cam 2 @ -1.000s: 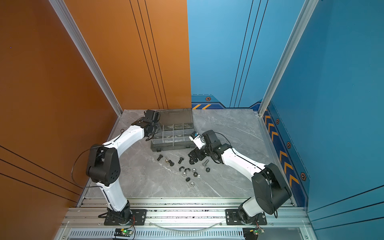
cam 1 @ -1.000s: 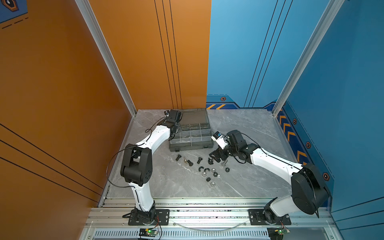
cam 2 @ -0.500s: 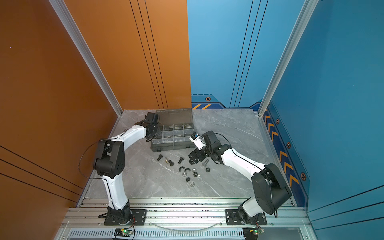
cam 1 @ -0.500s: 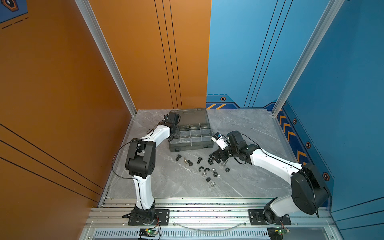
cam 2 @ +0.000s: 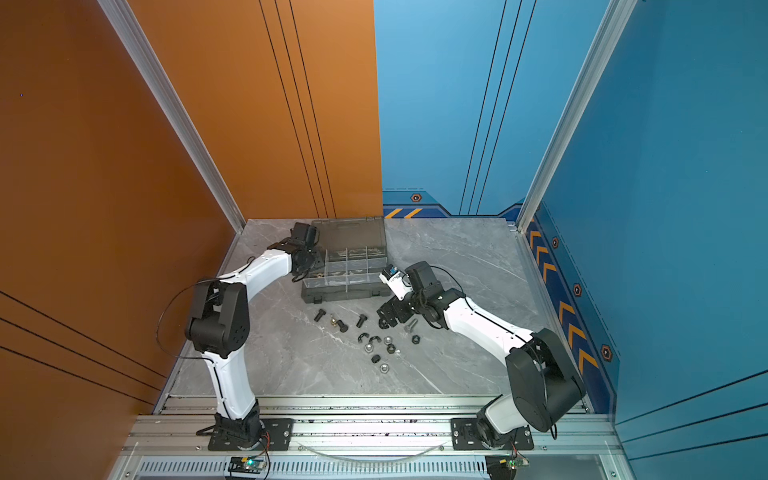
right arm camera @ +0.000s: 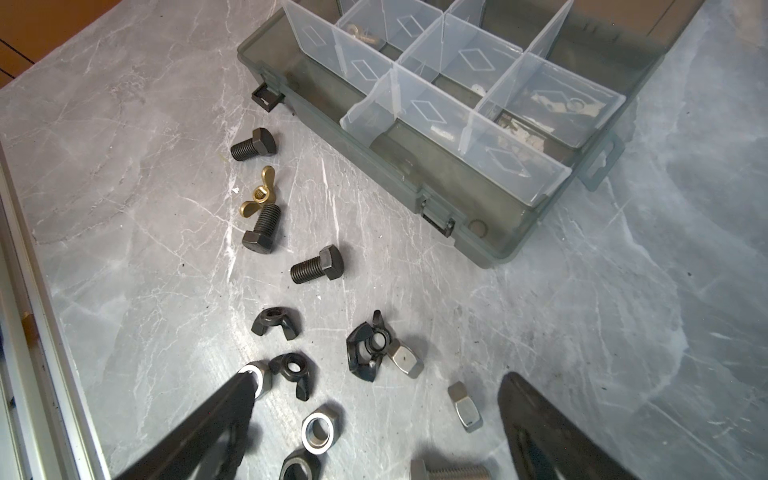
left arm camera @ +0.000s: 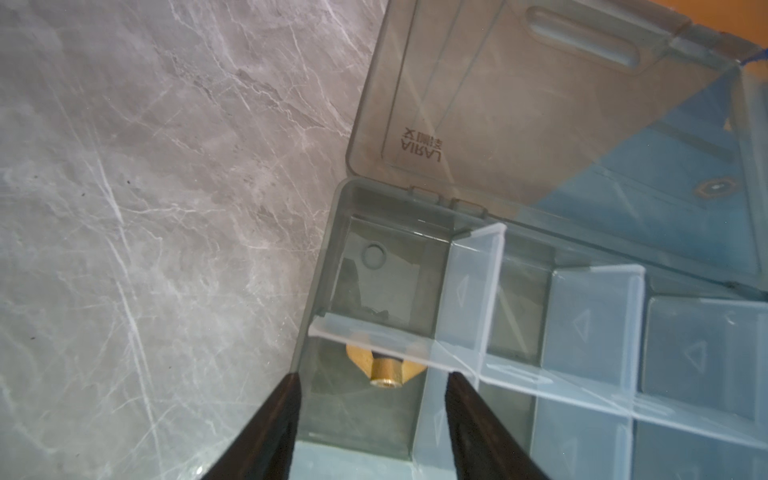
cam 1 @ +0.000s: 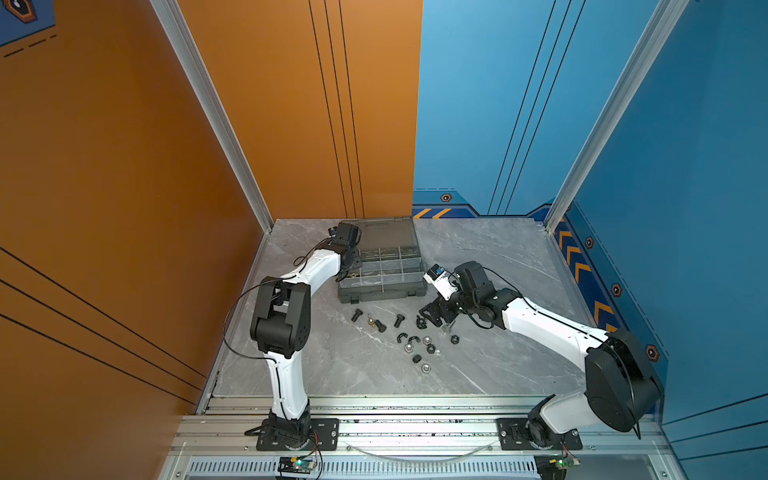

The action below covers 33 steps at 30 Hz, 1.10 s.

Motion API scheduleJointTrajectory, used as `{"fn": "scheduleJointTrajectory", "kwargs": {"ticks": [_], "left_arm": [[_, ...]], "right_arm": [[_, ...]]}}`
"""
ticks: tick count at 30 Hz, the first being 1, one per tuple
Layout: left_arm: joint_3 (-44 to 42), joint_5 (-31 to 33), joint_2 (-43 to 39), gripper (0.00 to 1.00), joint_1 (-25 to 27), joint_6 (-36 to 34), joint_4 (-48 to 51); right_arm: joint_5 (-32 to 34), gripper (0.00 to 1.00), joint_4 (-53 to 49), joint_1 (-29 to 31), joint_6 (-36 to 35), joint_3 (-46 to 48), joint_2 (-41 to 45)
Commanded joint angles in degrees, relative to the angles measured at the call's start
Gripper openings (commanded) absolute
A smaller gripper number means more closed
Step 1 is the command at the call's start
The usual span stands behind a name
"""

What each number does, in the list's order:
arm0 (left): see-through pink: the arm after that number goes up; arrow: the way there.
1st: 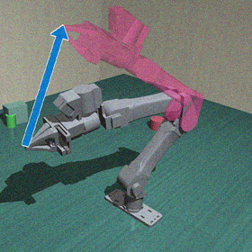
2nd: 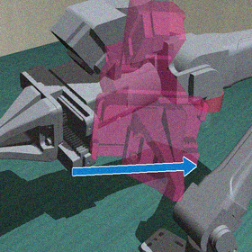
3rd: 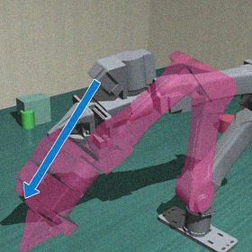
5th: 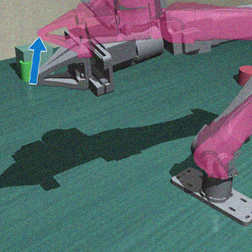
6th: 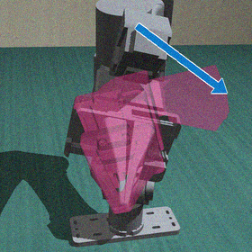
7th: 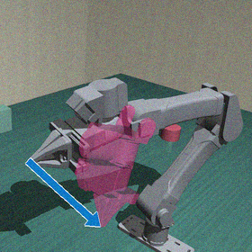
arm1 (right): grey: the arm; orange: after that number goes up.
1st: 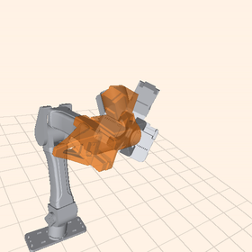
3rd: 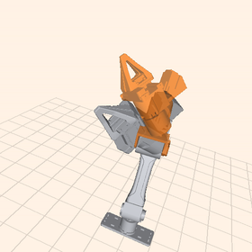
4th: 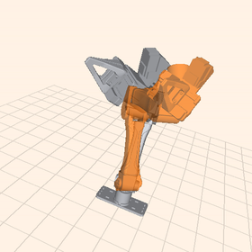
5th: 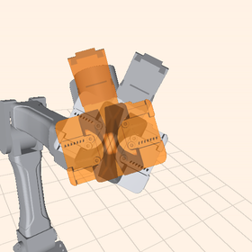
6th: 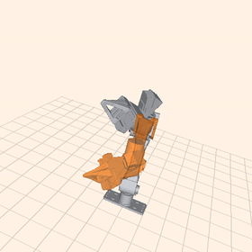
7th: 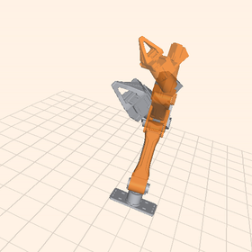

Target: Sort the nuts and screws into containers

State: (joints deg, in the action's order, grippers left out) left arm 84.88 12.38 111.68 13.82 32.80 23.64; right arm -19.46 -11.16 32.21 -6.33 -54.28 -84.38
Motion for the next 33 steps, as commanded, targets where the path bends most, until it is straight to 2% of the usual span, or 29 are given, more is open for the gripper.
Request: {"fn": "scheduleJointTrajectory", "kwargs": {"ticks": [1, 3, 9, 13, 17, 28, 33], "left_arm": [[-0.20, -0.87, -7.05, 0.63, 2.20, -0.97, 2.70], [-1.89, -0.79, -10.15, 0.67, 4.28, -0.70, 4.54], [-10.56, 2.60, -17.94, 0.70, 13.68, 3.63, 7.67], [-16.72, 2.93, -21.14, 0.71, 19.12, 7.47, 8.40], [-21.30, 4.65, -22.40, 0.71, 23.53, 7.67, 8.31], [-31.40, 3.80, -21.96, 0.66, 23.31, 19.01, 2.52], [-31.53, 2.79, -19.65, 0.56, 21.79, 21.30, 0.04]], "right_arm": [[-0.76, 0.94, -1.22, 0.13, 0.63, 1.28, 2.09], [-0.85, 0.95, -1.15, -0.06, 0.61, 1.41, 2.37], [-1.32, 0.95, -1.32, -0.66, 0.45, 1.61, 2.84], [-1.28, 0.95, -1.77, -1.20, 0.46, 1.71, 3.41], [-1.54, 0.95, -1.88, -1.92, 0.48, 2.05, 4.21], [-2.66, 0.94, -0.16, -2.41, 1.50, 3.22, 3.85], [-2.92, 0.94, 0.44, -2.43, 2.00, 3.67, 4.26]]}}
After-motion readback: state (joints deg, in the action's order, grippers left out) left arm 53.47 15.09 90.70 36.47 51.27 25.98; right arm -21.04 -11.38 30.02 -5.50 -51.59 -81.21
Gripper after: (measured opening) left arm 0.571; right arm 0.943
